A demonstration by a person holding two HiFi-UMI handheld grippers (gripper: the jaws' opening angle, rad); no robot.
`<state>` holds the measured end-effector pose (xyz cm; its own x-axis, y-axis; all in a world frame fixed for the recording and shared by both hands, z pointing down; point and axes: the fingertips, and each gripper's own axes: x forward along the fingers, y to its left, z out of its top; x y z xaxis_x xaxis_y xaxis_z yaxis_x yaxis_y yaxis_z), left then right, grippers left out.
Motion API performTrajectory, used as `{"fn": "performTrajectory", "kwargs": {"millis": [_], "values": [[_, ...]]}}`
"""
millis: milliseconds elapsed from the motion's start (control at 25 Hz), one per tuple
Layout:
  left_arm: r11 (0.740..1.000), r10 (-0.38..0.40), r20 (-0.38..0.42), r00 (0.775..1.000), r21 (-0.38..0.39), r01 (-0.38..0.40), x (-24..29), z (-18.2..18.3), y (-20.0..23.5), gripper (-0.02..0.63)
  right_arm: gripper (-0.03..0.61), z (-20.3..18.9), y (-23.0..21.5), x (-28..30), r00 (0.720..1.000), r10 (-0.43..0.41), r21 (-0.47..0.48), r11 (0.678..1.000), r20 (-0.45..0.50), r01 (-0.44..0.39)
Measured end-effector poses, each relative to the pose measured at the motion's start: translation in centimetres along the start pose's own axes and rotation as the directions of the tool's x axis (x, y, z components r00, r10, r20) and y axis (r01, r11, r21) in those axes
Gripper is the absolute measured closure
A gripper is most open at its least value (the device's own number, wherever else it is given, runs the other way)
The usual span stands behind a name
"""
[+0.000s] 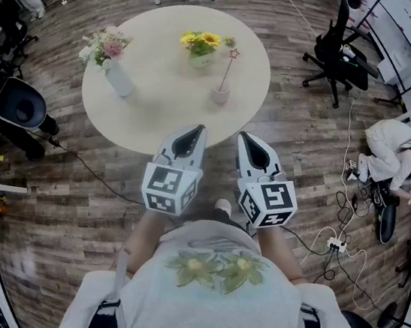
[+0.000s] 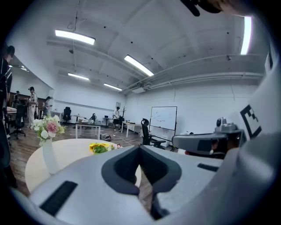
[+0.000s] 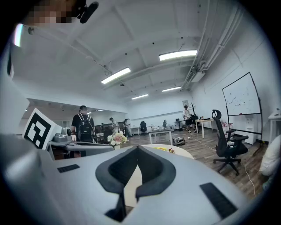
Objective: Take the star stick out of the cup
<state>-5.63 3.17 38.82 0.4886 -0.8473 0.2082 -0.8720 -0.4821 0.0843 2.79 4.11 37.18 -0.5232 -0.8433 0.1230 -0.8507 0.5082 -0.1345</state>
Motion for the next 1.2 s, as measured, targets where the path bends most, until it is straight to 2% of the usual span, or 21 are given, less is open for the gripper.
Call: {"fn": "performTrajectory", "kwargs": {"millis": [400,440,520,680,880,1200], "values": [[1.000,0.010,-0.005,1.000,-0.001,-0.010,0.3,-0.3,0.5,0.612,0.558,0.9,-1.3,0.0,0.998,-0.034,0.027,0.999,0.059,0.033],[1.000,0.013,-0.005,1.000,-0.002,-0.013,0.4,-0.3,0.5,0.612,0.542,1.0,-1.4,0.0,0.998,-0.036,0.030,0.999,0.060,0.034],[1.000,0.017,-0.005,1.000,-0.003,-0.017,0.6,-0.2,0.6,0.612,0.428,1.0,-1.8,0.2,0.998,-0.033,0.042,0.999,0.058,0.030],[1.000,0.027,-0.008,1.000,-0.003,-0.027,1.3,-0.3,0.6,0.612,0.350,1.0,-3.1,0.5,0.997,-0.058,0.042,0.998,0.057,0.056],[0.999,0.044,-0.013,0.999,-0.006,-0.044,2.4,-0.3,0.5,0.612,0.347,0.7,-4.8,0.8,0.997,-0.060,0.055,0.997,0.039,0.058],[0.997,0.081,-0.016,0.997,-0.012,-0.082,5.5,-0.7,-0.4,0.612,0.347,0.0,-7.8,1.6,1.000,-0.011,0.079,0.997,0.023,0.009]]}}
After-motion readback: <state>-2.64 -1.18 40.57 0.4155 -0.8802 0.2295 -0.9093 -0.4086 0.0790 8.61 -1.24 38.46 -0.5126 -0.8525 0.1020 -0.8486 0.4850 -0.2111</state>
